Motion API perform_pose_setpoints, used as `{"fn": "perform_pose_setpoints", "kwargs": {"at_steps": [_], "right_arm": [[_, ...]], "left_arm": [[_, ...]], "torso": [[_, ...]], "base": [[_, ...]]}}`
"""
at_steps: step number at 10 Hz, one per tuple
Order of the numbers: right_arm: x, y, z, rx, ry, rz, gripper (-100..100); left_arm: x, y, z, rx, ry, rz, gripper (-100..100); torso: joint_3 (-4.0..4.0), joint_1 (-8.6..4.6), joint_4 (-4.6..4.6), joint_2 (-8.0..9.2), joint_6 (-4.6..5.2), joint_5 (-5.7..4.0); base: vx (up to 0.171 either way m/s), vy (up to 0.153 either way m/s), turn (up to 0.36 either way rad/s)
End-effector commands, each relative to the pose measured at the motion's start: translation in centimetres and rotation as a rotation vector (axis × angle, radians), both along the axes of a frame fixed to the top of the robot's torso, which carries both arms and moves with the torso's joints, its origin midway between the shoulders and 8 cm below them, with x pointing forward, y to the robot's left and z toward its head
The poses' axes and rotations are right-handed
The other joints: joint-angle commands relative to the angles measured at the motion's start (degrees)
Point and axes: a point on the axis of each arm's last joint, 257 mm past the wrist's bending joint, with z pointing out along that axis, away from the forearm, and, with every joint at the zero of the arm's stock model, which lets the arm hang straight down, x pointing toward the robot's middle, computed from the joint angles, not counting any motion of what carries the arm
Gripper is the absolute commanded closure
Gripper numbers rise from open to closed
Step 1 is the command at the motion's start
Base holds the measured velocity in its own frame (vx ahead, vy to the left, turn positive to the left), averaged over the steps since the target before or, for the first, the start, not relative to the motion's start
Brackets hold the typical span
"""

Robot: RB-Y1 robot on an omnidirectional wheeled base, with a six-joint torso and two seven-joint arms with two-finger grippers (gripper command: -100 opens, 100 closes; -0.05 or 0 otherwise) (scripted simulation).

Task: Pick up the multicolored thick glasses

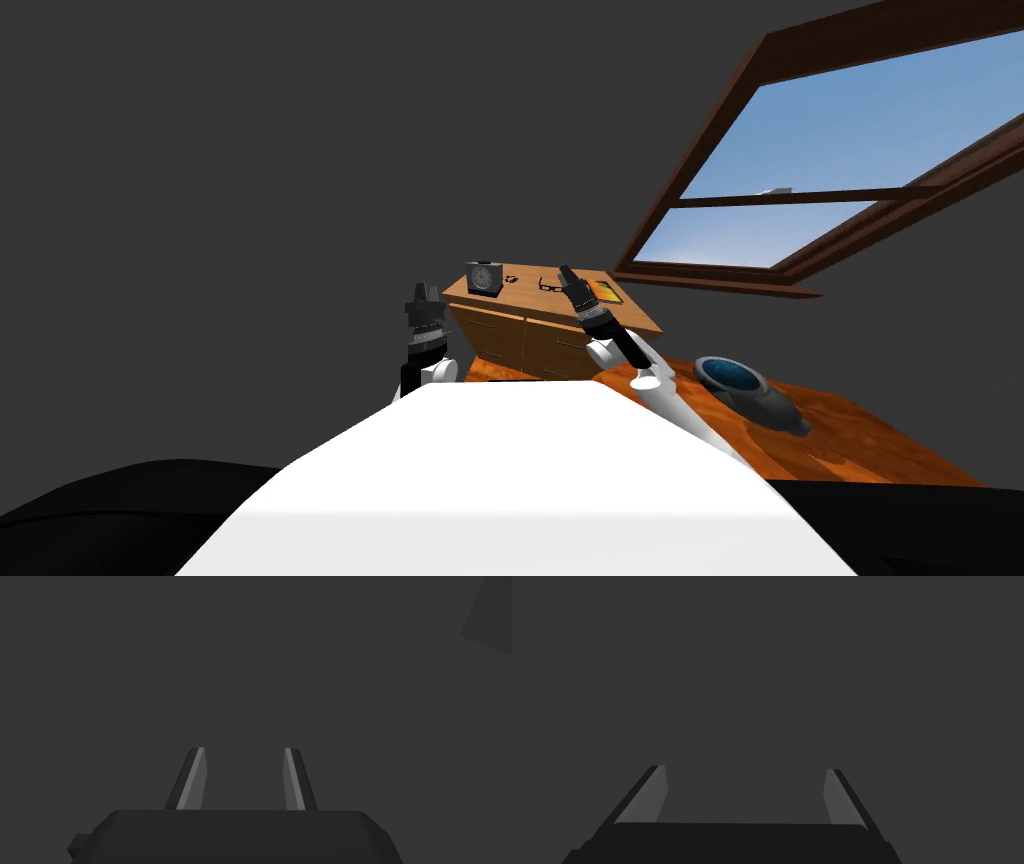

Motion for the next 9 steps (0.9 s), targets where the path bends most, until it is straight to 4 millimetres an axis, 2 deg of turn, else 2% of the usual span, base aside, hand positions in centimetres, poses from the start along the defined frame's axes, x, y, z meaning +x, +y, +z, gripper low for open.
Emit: {"fn": "perform_pose_setpoints", "kwargs": {"at_steps": [1,2,3,5,6,8,9], "right_arm": [[0.9,0.7,-0.9,-0.056,0.031,0.004,-100],[0.8,0.7,-1.1,-0.090,0.028,0.004,-100],[1.6,1.3,-1.9,-0.123,0.064,0.009,-100],[1.6,1.3,-2.3,-0.179,0.058,0.006,-100],[2.3,1.8,-3.4,-0.228,0.093,0.009,-100],[2.3,1.7,-3.7,-0.273,0.089,0.007,-100],[3.0,2.0,-5.0,-0.328,0.126,0.009,-100]], "left_arm": [[0.0,0.0,0.0,0.000,0.000,0.000,0],[0.0,0.0,0.0,0.000,0.000,0.000,0],[0.0,0.0,0.0,0.000,0.000,0.000,0],[0.0,0.0,0.0,0.000,0.000,0.000,0],[0.0,0.0,0.0,0.000,0.000,0.000,0],[0.0,0.0,0.0,0.000,0.000,0.000,0],[0.0,0.0,0.0,0.000,0.000,0.000,0]], "torso": [[0.00,0.00,0.00,0.00,0.00,0.00],[0.00,0.04,0.00,0.00,-0.06,0.01],[0.01,0.01,0.00,0.02,-0.01,0.01],[0.02,-0.01,0.01,0.03,0.00,0.00],[0.00,0.00,0.00,0.00,0.01,0.00],[0.01,0.03,0.00,0.02,-0.01,0.01],[0.00,0.02,0.00,0.00,0.01,0.00]], "base": [[-0.021,-0.003,0.207],[-0.022,-0.013,0.136],[-0.031,-0.014,0.231],[-0.016,-0.013,0.031],[-0.021,-0.001,0.177],[-0.017,-0.008,0.085],[-0.018,-0.001,0.232]]}}
